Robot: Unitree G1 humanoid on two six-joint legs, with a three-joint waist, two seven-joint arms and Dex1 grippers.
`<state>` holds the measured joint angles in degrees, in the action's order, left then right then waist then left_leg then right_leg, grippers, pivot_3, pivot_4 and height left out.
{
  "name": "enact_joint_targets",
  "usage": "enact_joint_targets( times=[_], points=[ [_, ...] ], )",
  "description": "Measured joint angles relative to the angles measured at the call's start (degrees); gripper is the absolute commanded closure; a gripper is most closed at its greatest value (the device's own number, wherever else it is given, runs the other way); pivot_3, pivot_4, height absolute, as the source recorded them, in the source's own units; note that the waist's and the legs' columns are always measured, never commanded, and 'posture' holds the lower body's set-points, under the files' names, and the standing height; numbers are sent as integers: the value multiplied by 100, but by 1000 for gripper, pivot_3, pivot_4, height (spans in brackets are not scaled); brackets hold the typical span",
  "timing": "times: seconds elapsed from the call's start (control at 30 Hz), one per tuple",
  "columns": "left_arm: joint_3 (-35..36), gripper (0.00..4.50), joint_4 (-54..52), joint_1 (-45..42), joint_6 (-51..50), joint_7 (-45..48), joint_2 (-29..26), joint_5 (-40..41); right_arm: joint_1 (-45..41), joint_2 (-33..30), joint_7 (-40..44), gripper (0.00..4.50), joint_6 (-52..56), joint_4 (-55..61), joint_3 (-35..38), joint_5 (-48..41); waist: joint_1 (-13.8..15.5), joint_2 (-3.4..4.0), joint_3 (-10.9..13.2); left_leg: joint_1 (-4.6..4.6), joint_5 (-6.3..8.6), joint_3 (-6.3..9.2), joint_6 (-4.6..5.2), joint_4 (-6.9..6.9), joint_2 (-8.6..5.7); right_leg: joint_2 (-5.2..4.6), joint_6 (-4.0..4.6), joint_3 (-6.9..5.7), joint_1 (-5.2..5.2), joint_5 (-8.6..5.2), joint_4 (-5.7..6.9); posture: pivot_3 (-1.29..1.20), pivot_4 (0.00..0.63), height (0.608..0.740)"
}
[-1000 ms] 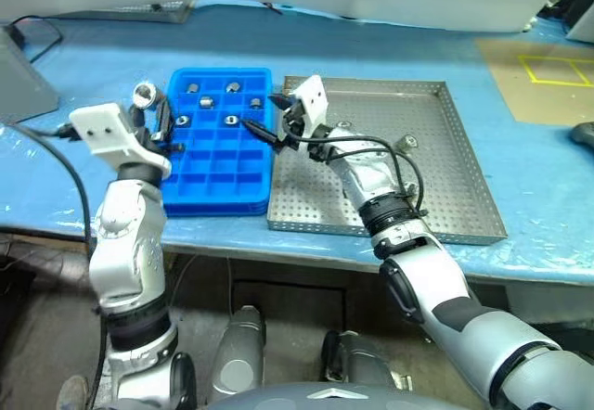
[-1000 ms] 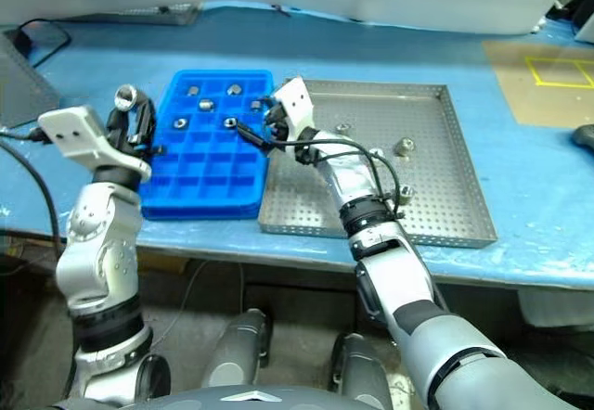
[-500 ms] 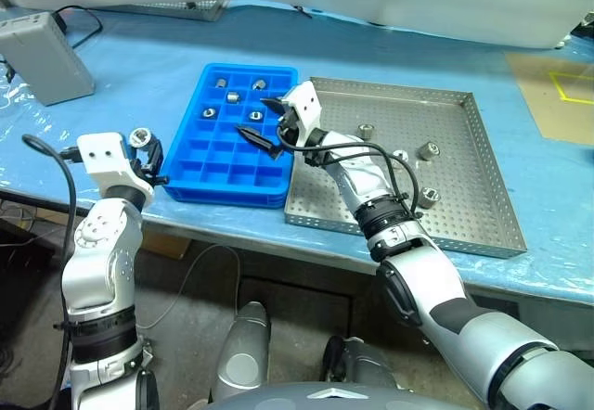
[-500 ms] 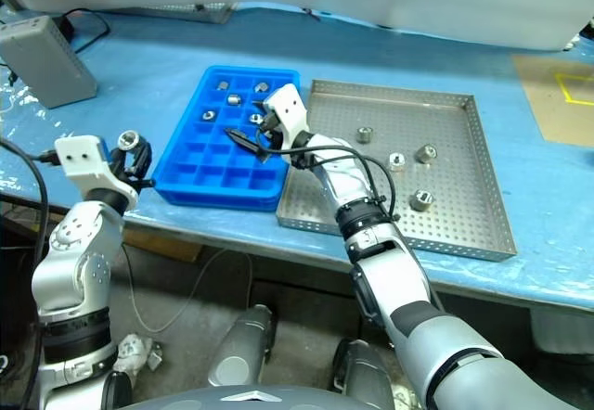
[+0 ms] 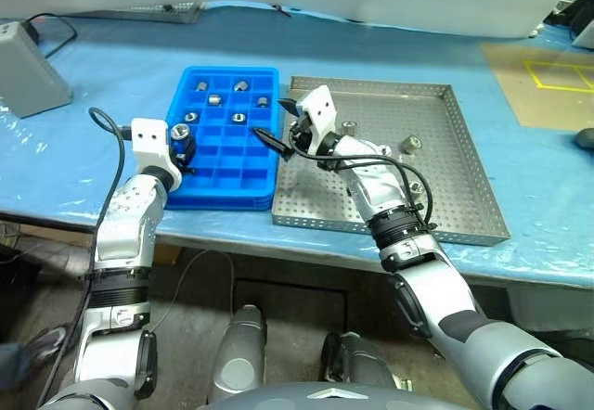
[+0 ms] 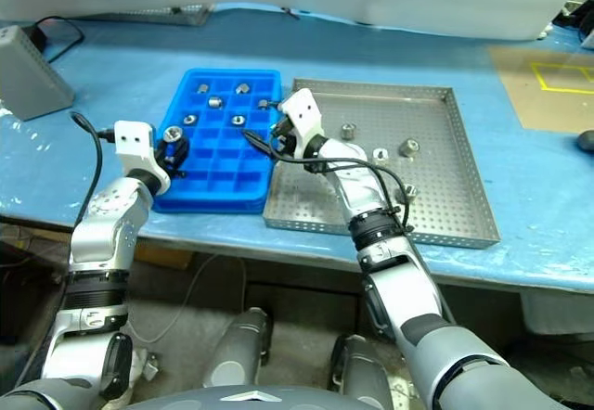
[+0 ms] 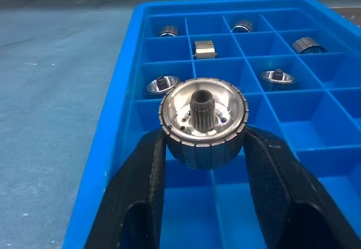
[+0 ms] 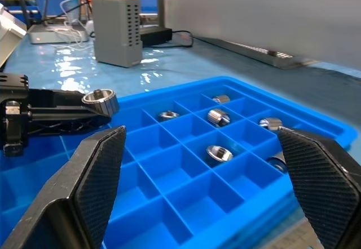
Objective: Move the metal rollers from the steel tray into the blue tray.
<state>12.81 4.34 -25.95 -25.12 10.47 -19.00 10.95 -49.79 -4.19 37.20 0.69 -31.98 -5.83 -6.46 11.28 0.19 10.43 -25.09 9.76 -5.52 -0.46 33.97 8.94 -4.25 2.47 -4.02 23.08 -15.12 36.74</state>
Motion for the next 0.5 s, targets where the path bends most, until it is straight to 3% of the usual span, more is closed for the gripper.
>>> enact_joint_targets(
  times=[0.17, 0.5],
  points=[
    [43, 2807, 0, -10, 33, -390, 115, -120, 51, -33, -56, 0, 68, 13, -7, 22, -105, 0, 0, -2, -1, 3, -1, -1, -1, -1, 1, -5, -2, 0, 0, 299, 150, 740],
    [-355, 2807, -950, -36, -92, -1488, 1451, -303, 118, -43, -148, 0, 63, 12, -69, 154, -108, -1, 0, -5, -1, 5, 3, 6, 2, -4, 8, -13, -9, 3, -4, 278, 150, 740]
  ],
)
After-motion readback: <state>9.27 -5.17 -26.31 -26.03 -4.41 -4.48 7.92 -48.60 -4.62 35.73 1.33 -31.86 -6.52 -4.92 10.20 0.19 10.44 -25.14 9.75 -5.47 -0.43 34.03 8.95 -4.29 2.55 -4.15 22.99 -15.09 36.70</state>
